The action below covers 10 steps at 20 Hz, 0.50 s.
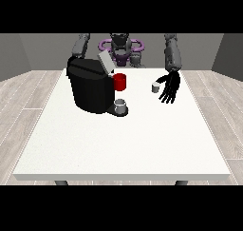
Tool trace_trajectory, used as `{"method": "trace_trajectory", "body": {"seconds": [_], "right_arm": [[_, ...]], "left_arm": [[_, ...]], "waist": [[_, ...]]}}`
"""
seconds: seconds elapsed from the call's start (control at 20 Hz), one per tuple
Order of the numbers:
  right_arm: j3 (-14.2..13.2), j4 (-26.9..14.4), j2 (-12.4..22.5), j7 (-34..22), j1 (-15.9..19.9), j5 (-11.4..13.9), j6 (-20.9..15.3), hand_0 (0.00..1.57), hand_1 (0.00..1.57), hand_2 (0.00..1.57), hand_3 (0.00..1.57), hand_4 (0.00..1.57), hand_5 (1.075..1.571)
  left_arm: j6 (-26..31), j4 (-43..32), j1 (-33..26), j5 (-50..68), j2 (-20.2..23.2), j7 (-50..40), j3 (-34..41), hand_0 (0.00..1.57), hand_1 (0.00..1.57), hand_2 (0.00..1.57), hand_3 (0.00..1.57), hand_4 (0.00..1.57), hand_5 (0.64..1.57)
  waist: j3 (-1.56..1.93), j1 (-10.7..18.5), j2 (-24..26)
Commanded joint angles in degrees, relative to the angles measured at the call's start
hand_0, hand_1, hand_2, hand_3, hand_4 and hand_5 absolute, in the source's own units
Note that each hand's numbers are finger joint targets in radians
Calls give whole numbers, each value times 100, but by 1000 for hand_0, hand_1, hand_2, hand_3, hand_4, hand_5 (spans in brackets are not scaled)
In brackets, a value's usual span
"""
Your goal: Insert the coffee pod into the coffee machine and close the lid
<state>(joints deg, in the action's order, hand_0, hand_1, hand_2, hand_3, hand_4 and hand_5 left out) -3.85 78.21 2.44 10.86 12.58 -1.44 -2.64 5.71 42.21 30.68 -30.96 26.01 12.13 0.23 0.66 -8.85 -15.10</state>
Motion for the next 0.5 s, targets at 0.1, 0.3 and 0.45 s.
{"method": "trace_trajectory", "body": {"seconds": [0.1,0.3,0.45], "right_arm": [[-92,-302,76,22,37,-38,48,0,0,0,0,385,1571],[-15,-598,-89,354,-99,32,8,0,0,0,0,399,1571],[-131,-694,-46,48,224,-8,-121,0,0,0,0,328,1571]], "left_arm": [[-281,-246,59,-427,-405,-30,-285,1072,1072,1138,1114,0,1571],[-468,-153,-40,-692,-564,-83,-470,1207,1207,1222,1091,0,1571],[-204,-88,61,-669,-874,-295,-591,1262,1262,1250,1097,73,1571]], "waist": [[-67,-39,95],[-67,21,192],[-65,46,294]]}}
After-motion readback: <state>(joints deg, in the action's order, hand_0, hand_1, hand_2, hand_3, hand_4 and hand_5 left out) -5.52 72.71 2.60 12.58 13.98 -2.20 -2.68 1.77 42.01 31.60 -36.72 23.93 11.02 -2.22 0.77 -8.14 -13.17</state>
